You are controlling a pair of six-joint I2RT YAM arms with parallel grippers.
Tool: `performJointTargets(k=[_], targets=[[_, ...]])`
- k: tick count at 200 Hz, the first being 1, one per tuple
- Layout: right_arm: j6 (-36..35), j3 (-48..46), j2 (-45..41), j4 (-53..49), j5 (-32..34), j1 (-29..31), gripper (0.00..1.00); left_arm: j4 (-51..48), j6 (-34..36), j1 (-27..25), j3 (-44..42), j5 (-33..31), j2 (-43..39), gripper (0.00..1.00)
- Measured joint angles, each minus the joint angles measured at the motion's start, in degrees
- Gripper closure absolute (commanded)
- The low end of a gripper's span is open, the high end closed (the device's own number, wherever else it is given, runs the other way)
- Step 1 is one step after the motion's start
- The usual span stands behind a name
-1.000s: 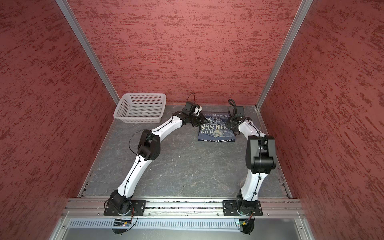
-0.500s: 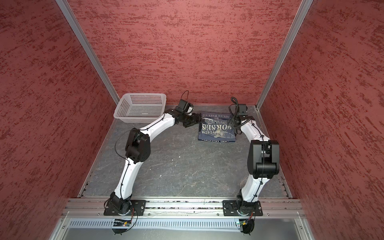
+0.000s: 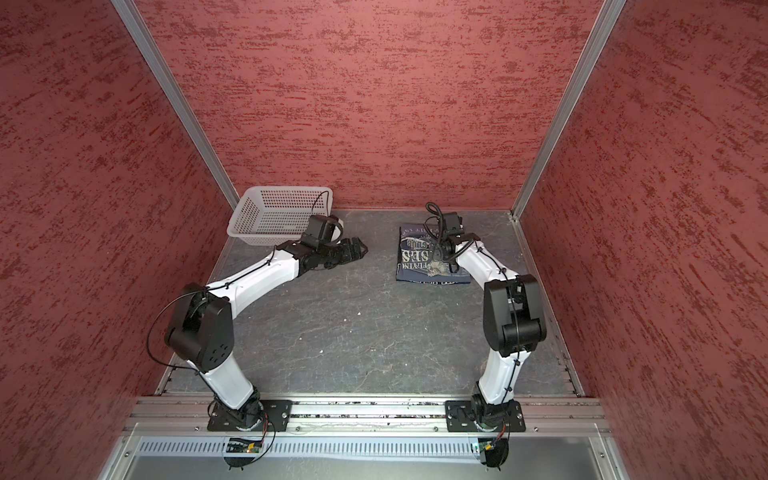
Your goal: Fold and stack the tank tops
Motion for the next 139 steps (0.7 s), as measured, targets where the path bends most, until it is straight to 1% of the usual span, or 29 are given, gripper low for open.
performJointTargets(k=[28,41,61,87,113,139], targets=[[-0.6,0.1,0.2,-0.2,-0.5,1.0,0.09,1.4,0.0,1.8,-7.1,-0.5,-5.6,0.06],[-0.6,0.7,1.7,-0.5,-0.9,1.2,0.09,2.4,0.0,2.9,-10.0,-1.2,-8.4,0.04],[-0.7,3.5,7.0,-0.6,-0.9,1.6,0.07,3.7,-0.1,5.0,-13.4,-1.9,-12.2,0.0],[-1.0,6.6,13.7,-1.2,0.1,1.2,0.07,4.3,0.0,7.9,-16.7,-3.2,-15.8,0.0],[-1.8,9.3,15.3,-1.2,0.3,-1.1,0.06,5.1,0.1,10.2,-20.7,-5.5,-20.1,0.0],[-3.1,10.5,16.3,-0.6,0.8,-5.8,0.06,5.7,0.8,12.9,-23.8,-7.5,-24.2,0.0]])
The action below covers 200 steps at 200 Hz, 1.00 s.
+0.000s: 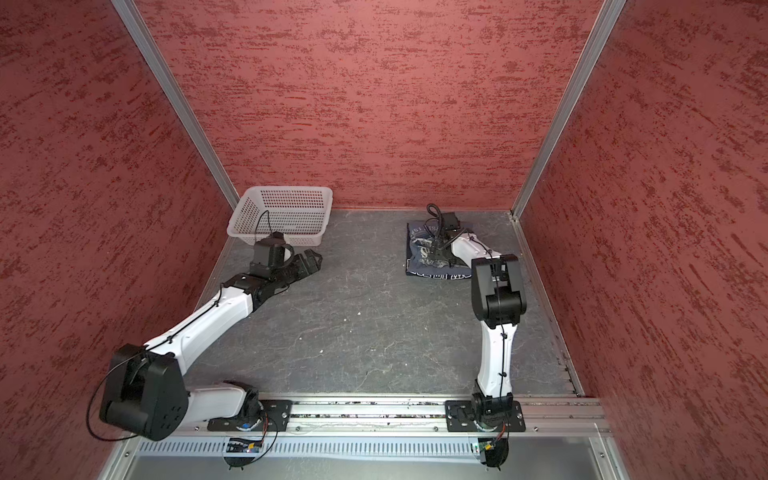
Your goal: Fold and stack the tank tops
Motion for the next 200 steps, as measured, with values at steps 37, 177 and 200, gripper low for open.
performJointTargets(k=[37,177,200], targets=[[-3.7,1.9,0.7,0.1,1.1,-5.4,0.06,0.7,0.9,3.7,-1.4,-1.8,-1.8,0.0],[-0.4,-35.1,-40.2,20.4,-2.3,-5.4,0.01,9.1,11.6,11.3,-14.3,-15.8,-7.5,0.0],[-1.8,-44.4,-39.1,27.8,-0.1,-5.4,0.01,16.3,15.9,12.0,-18.8,-17.6,-5.6,0.0]])
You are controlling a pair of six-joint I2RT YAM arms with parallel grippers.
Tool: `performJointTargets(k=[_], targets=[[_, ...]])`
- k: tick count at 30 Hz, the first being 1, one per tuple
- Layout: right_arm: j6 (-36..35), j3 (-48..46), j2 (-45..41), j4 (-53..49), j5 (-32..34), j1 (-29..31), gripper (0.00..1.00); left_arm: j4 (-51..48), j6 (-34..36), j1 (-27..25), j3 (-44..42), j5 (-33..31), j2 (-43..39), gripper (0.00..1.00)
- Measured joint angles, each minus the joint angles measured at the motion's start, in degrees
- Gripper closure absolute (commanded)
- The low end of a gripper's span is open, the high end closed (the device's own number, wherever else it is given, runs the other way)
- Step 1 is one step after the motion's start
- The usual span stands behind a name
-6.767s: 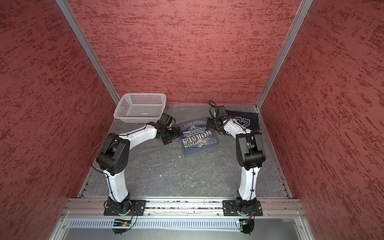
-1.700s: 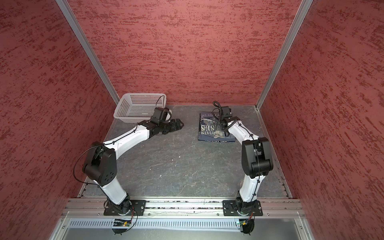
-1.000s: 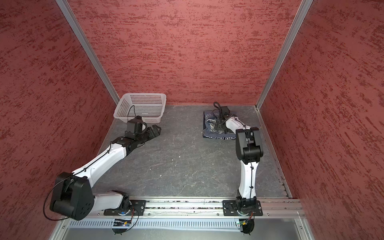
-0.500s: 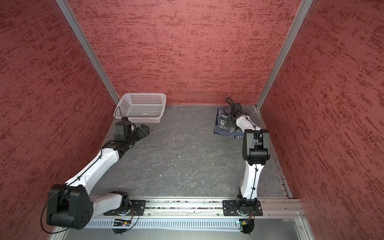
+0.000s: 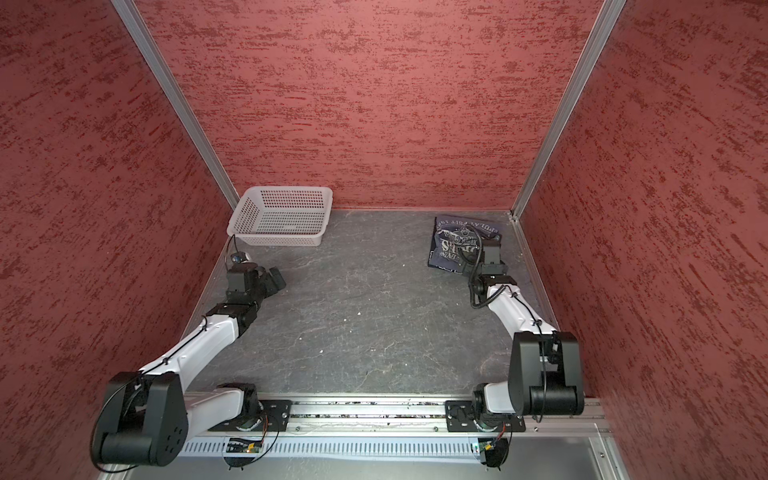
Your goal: Fold and stack the tank tops
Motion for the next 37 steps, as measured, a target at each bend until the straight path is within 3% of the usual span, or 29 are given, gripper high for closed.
performJointTargets(k=[3,8,12,18,27,37], targets=[[-1.7,-7.2,1.0,8.9,3.0,0.0,0.01,6.9,3.3,0.6,-1.3,0.0,3.3,0.01],[-5.3,-17.0,1.1,27.1,6.2,0.0,0.01,23.3,8.5,3.0,-6.2,6.8,9.4,0.0],[-8.2,-23.1,0.3,42.1,4.8,0.0,0.01,37.0,12.4,4.1,-8.9,13.8,16.4,0.0],[-11.5,-29.6,6.1,63.1,1.8,0.0,0.01,43.8,15.3,3.8,-9.3,19.4,19.7,0.0],[-12.1,-29.8,7.8,71.1,1.8,0.2,0.01,46.4,15.6,3.7,-9.1,18.9,19.7,0.0],[-12.5,-29.7,7.8,71.5,1.1,0.1,0.01,47.6,15.6,2.9,-9.1,16.2,19.7,0.0]])
